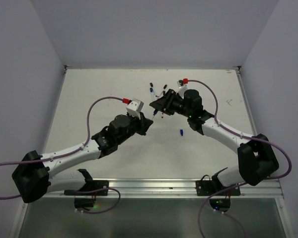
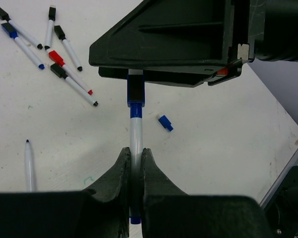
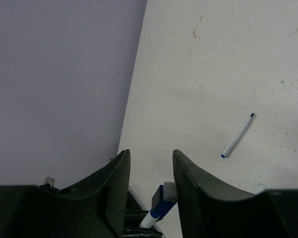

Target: Open the pen caps

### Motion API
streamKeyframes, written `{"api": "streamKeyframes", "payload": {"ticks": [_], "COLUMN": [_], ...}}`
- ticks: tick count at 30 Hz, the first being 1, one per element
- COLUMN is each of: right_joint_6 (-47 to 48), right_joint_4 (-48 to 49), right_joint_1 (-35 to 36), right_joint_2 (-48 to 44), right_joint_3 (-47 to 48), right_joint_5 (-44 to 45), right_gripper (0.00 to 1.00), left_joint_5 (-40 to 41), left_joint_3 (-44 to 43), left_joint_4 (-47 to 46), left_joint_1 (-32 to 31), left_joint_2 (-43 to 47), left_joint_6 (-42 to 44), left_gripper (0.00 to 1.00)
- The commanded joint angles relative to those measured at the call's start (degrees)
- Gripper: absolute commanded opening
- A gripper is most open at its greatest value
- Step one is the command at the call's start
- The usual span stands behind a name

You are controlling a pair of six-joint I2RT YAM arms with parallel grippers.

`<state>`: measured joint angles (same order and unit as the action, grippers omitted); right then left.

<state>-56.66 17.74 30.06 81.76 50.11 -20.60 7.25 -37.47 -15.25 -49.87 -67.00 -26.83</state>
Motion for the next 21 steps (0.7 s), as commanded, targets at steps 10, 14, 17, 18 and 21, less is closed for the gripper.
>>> {"api": "streamKeyframes", "payload": {"ticks": [10,14,17,18,21], "right_joint_6": [-3.71,-4.07,-5.56,-5.91,-6.27], "right_joint_4": [7.49,8.27,9.59,10.64,10.74], "right_joint_1": [1.49,1.58,1.58,1.58,1.84], "right_joint_2": [1.92,1.83,2.70,2.97,3.58], "right_joint_3": [-1.33,-1.24,-1.33,-1.41,-1.42], "right_joint_5": [-1.02,-0.75,-1.55,-1.72,-1.90], "right_gripper": [0.36,0.29,0.26,0.25,0.25], "left_joint_5": [6.46,6.82,6.99,7.08,7.26], "left_joint_3": [-4.54,-4.45,-4.36,-4.45,-4.80], "left_joint_4": [0.48,0.48,0.39,0.39,0.57], "left_joint_1": [-1.72,-2.07,-2.25,-2.25,-2.34], "left_joint_2": [-0.94,-1.11,-1.46,-1.73,-2.08], "left_joint_6": [2.84,3.10,3.10,3.10,3.19], "left_gripper": [0.00,0.00,0.00,0.00,0.00]}}
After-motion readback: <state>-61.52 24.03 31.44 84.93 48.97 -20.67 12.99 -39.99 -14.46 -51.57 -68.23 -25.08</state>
